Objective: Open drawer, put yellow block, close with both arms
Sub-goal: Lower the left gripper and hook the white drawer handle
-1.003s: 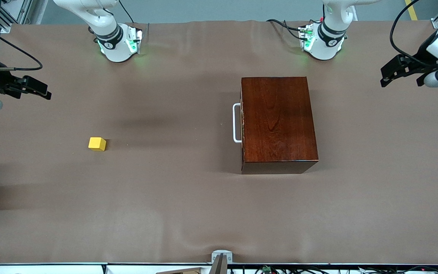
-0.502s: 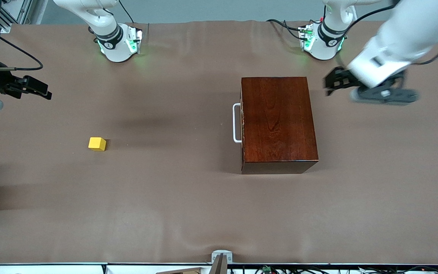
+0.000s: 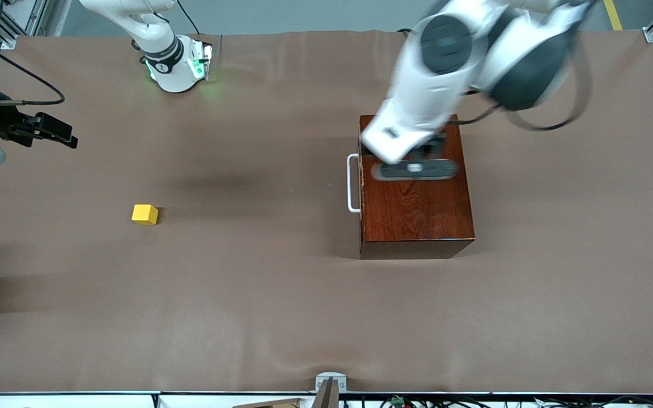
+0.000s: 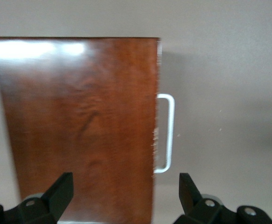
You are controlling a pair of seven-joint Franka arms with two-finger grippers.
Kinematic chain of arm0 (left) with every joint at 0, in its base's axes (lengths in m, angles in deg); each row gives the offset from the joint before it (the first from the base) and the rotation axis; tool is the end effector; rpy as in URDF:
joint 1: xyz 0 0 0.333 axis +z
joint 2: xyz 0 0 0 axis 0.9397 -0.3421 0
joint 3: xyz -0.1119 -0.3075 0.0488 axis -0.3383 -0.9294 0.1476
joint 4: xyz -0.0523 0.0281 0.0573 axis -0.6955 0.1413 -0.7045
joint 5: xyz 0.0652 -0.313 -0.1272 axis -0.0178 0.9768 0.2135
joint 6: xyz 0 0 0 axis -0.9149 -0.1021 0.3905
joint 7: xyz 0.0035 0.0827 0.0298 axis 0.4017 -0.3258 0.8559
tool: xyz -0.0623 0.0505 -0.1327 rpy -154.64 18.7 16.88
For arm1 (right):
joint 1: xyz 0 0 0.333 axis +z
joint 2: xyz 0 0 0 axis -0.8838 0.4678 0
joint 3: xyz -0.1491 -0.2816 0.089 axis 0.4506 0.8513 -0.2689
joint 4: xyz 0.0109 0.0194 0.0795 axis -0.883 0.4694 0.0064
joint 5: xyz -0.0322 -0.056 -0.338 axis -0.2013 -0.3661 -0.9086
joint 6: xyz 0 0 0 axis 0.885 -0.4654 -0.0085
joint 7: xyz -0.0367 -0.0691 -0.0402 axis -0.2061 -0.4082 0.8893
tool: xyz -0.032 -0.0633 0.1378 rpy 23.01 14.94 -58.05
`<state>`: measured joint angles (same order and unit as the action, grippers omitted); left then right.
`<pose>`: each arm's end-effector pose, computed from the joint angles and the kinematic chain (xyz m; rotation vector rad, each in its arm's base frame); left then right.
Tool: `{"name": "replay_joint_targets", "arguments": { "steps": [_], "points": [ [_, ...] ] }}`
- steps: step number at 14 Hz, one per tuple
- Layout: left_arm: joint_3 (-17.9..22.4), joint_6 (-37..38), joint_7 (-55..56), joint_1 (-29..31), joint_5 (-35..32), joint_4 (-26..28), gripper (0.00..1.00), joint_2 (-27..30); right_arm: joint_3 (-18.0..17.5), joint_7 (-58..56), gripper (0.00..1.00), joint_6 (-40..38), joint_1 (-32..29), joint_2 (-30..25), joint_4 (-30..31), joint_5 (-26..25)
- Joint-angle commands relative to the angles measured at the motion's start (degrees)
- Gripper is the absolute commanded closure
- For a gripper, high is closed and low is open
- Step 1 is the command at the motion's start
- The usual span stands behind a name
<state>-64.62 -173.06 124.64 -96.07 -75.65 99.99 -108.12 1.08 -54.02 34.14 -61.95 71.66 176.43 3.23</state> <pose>0.4857 -0.4066 0.4805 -3.1153 -0.0349 0.1354 0.4736 -0.0027 0.5695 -3.0832 0.1075 0.1828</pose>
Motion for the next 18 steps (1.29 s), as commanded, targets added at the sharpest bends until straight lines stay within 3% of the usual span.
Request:
{"name": "replay_joint_targets", "arguments": {
  "steps": [1,3,5,11,18],
  "points": [
    [12.02,-2.51,4.64,-14.29,-2.49,-5.43,0.0,-6.86,-0.32,-0.54,0.0,-0.34,-0.6,-0.78,0.37,0.66],
    [22.49,-4.36,5.8,-24.85,-2.49,-5.43,0.0,-10.9,-0.32,-0.54,0.0,-0.26,-0.6,-0.69,0.37,0.66],
    [27.27,-5.16,5.97,-29.89,-2.49,-5.43,0.0,-13.81,-0.32,-0.54,0.0,-0.26,-0.77,-0.69,0.37,0.66],
    [27.72,-6.3,7.37,-30.96,-2.58,-4.91,0.0,-19.35,-0.23,-0.54,0.0,-0.34,-0.95,-0.69,0.46,0.66],
    [27.2,-11.74,12.11,-31.05,-1.88,-4.91,0.0,-21.55,-0.23,-0.89,0.0,-0.43,-0.68,-0.6,0.02,0.57]
  ]
}}
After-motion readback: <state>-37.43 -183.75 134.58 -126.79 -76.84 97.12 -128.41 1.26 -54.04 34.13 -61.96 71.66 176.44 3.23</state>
